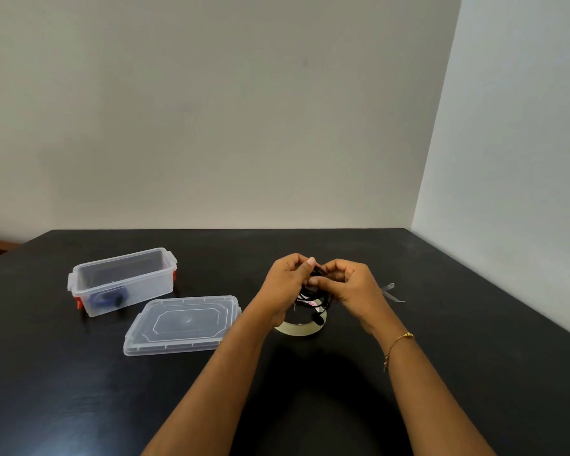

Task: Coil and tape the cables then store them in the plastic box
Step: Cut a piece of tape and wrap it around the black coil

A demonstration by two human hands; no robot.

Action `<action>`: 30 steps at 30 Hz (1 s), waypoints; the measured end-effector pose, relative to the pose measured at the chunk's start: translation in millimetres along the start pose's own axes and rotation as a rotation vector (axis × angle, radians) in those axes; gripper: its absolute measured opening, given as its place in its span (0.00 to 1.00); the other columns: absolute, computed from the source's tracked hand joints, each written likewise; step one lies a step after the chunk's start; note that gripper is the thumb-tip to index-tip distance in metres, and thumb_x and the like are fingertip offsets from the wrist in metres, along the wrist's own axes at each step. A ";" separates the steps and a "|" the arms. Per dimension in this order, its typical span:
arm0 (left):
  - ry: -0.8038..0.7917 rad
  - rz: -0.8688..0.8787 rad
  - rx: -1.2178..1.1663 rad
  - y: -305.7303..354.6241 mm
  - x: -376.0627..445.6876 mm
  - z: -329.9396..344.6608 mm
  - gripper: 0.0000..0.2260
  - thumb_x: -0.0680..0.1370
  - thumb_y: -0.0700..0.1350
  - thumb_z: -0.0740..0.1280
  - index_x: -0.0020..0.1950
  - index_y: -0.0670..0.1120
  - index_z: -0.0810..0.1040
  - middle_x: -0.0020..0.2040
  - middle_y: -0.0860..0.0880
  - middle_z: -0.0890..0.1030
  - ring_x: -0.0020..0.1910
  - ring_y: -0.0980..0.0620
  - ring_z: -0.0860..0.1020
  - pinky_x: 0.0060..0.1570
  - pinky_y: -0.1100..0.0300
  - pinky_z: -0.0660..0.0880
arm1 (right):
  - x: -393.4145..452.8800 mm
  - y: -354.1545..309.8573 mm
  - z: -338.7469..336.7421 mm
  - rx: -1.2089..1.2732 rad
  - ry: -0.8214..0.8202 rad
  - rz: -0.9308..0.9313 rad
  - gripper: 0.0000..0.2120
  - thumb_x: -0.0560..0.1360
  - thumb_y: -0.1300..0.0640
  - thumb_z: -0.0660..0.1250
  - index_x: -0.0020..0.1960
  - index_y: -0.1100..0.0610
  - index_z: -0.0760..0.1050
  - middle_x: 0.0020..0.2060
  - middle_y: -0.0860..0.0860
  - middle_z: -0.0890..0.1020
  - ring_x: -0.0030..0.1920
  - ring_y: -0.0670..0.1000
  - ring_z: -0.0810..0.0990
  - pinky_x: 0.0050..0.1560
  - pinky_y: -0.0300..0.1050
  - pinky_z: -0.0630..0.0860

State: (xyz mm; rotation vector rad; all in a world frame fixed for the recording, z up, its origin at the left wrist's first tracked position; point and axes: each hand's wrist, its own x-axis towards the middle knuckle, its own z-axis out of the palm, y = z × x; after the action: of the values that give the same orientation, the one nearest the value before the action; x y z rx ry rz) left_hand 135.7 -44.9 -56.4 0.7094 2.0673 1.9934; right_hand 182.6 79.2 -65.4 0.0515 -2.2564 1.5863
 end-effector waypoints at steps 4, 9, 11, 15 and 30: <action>0.029 -0.032 -0.036 0.2 1.6 -0.1 0.10 0.80 0.44 0.59 0.46 0.42 0.77 0.39 0.46 0.77 0.40 0.54 0.76 0.43 0.64 0.74 | -0.4 -0.8 1.3 0.065 0.010 0.014 0.06 0.72 0.58 0.69 0.48 0.58 0.78 0.39 0.51 0.84 0.36 0.42 0.83 0.33 0.32 0.75; 0.040 -0.026 -0.014 -0.5 2.8 -1.5 0.09 0.80 0.43 0.59 0.44 0.43 0.76 0.36 0.48 0.76 0.40 0.53 0.76 0.43 0.64 0.74 | 0.4 0.4 0.6 0.180 0.065 0.060 0.05 0.72 0.59 0.68 0.42 0.59 0.74 0.36 0.55 0.82 0.34 0.47 0.82 0.31 0.37 0.77; 0.032 -0.025 -0.010 0.0 3.2 -4.1 0.09 0.80 0.42 0.58 0.44 0.43 0.76 0.35 0.48 0.74 0.39 0.53 0.75 0.44 0.63 0.74 | 1.3 0.6 -0.2 0.230 0.098 0.091 0.06 0.73 0.58 0.68 0.41 0.59 0.73 0.35 0.55 0.81 0.31 0.47 0.80 0.31 0.37 0.78; -0.015 -0.030 -0.031 0.9 1.7 -5.4 0.10 0.81 0.42 0.57 0.43 0.44 0.74 0.32 0.49 0.70 0.37 0.54 0.73 0.46 0.60 0.73 | 0.7 -0.2 0.3 0.233 0.132 0.097 0.06 0.73 0.57 0.67 0.41 0.59 0.73 0.35 0.55 0.81 0.29 0.47 0.79 0.30 0.37 0.78; -0.061 0.116 0.089 1.1 -0.9 -6.4 0.09 0.81 0.44 0.56 0.43 0.48 0.73 0.40 0.47 0.74 0.45 0.48 0.73 0.52 0.54 0.73 | -2.3 -7.3 2.4 0.300 0.148 0.132 0.04 0.72 0.58 0.68 0.41 0.59 0.75 0.30 0.49 0.82 0.28 0.43 0.78 0.27 0.34 0.74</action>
State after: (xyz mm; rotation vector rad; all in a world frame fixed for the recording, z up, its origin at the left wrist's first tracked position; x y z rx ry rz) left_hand 133.8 -51.1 -55.0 0.9153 2.1361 1.9225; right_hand 185.9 73.9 -60.3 -0.1327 -1.9303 1.9195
